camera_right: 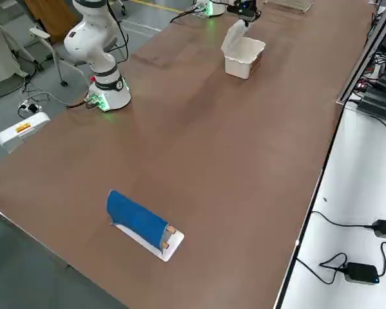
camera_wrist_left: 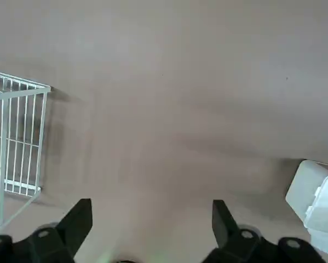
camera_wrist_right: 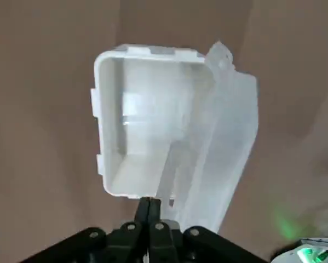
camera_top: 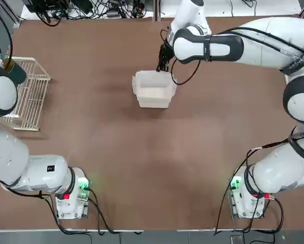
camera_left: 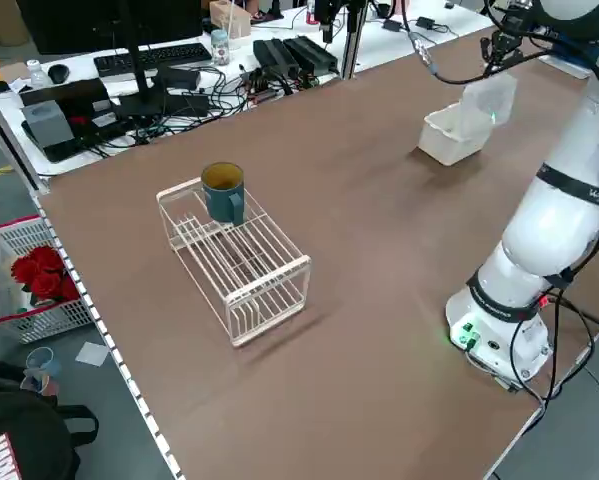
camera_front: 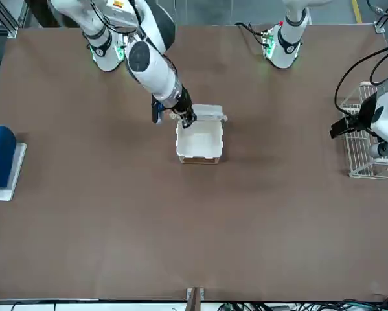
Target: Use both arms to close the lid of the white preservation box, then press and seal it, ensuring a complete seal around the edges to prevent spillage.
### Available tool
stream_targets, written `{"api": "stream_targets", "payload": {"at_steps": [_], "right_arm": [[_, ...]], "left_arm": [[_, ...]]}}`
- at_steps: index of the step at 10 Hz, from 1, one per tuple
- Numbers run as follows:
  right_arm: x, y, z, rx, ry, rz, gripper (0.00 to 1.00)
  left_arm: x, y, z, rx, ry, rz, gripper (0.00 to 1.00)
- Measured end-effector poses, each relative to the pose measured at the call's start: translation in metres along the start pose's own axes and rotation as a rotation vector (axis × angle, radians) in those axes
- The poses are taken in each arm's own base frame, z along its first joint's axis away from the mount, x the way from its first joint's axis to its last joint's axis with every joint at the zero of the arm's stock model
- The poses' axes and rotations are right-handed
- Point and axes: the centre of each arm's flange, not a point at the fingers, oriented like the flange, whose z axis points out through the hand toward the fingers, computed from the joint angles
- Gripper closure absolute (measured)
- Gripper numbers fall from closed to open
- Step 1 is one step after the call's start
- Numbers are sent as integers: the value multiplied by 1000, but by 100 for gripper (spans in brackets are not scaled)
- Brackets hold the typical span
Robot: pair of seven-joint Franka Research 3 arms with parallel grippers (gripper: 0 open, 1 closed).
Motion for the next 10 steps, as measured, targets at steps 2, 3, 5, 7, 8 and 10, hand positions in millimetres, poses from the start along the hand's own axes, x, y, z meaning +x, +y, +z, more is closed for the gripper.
{"api": "stream_targets", "payload": {"at_steps": [2,3,5,7,8,10], "right_arm": [[23,-25,0,11,8,33,91],[29,-34,-1,12,7,47,88],[33,-59,-20,26,-4,71,59],[30,-76,-49,31,-2,73,41],[26,-75,-53,23,14,51,43],[6,-52,-30,-12,88,-39,67]], "left_arm": [[0,0,0,0,0,-1,7],[0,0,0,0,-1,-1,22],[2,0,5,1,-9,-1,50],[7,2,15,4,-26,1,80],[9,5,21,0,-38,1,96],[14,16,39,-17,-77,-44,99]]}}
